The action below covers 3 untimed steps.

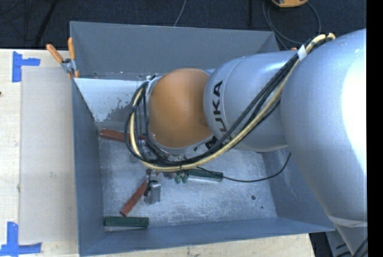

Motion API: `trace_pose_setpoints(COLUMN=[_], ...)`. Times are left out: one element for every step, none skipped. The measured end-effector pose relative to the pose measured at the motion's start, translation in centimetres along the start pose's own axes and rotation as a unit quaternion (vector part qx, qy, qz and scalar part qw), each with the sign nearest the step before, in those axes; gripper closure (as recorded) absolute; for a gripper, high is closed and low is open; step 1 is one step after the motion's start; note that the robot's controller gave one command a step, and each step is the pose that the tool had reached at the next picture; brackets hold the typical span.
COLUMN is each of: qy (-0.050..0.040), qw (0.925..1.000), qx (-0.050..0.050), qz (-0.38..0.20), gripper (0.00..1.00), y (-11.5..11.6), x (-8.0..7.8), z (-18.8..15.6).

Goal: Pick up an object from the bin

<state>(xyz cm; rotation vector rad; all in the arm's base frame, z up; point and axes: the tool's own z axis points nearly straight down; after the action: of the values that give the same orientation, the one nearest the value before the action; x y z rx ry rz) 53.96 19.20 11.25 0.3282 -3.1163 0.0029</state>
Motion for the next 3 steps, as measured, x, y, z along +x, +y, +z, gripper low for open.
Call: trace_pose_setpoints(qy=[-0.0009,-0.0056,-0.0084], qw=[0.9819,0.9825,0.9836], qx=[0.0,0.0,0.001], qz=[-0.189,-0.186,-0.18], gripper=[0.0,1.0,1.0], y=[-1.3,-1.3,-1.6], x=[3.9,3.6,3.4], z=[4.5,4.3,-8.1])
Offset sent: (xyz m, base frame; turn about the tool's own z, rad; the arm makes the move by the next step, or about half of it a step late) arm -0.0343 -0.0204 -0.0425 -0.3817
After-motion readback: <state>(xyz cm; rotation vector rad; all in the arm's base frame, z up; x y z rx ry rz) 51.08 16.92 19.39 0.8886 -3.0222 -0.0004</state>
